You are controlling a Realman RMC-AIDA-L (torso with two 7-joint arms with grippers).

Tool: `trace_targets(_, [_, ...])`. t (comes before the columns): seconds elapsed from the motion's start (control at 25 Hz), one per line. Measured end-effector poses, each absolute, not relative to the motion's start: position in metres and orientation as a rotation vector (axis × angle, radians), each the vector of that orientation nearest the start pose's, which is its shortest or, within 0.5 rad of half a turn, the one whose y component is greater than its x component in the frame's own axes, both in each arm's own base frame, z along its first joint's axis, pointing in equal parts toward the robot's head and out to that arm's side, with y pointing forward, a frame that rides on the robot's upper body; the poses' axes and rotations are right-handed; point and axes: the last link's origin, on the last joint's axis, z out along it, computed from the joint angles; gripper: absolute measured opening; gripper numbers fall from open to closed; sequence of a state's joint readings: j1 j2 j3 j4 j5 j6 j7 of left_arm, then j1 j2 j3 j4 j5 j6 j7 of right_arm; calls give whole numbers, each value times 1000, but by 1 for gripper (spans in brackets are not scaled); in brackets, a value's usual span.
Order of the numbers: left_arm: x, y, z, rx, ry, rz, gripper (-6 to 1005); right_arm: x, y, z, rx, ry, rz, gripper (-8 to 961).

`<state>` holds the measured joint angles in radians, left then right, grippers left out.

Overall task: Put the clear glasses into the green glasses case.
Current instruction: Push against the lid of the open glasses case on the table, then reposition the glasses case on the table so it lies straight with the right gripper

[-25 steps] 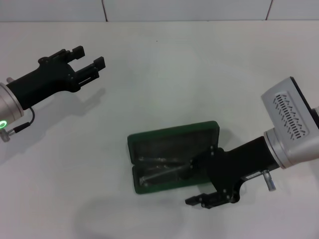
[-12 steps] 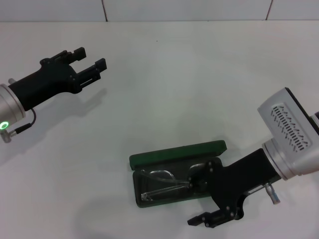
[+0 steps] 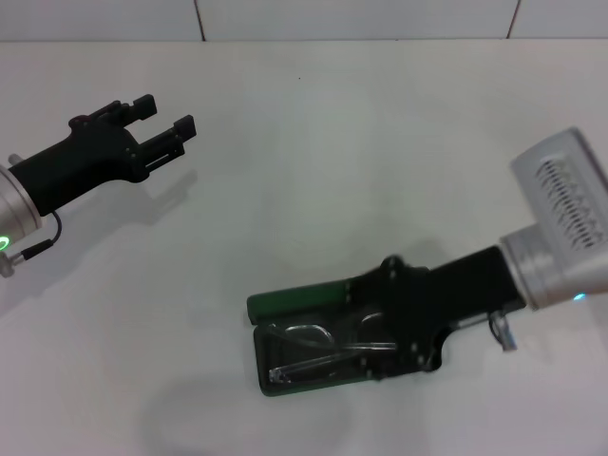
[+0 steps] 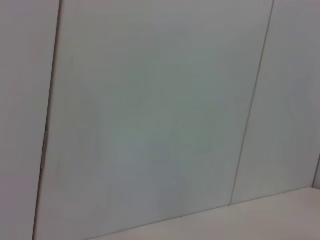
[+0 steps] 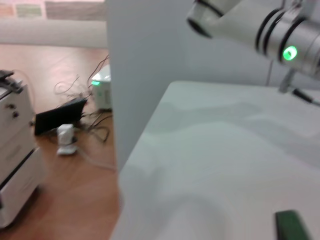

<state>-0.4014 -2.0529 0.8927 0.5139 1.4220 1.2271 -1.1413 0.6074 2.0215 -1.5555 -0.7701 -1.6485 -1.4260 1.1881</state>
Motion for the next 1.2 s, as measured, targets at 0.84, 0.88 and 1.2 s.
trace_targets(0.84, [-302, 342, 11, -2234, -655, -810, 703, 179, 332, -64, -3047, -334, 261, 429])
trace_targets(0.88, [-302, 342, 11, -2234, -655, -810, 703, 179, 332, -65, -3048, -337, 257, 423])
trace_targets(1.2, [-301, 343, 11, -2235, -652, -812, 704, 180, 333, -65, -3040, -337, 246, 234])
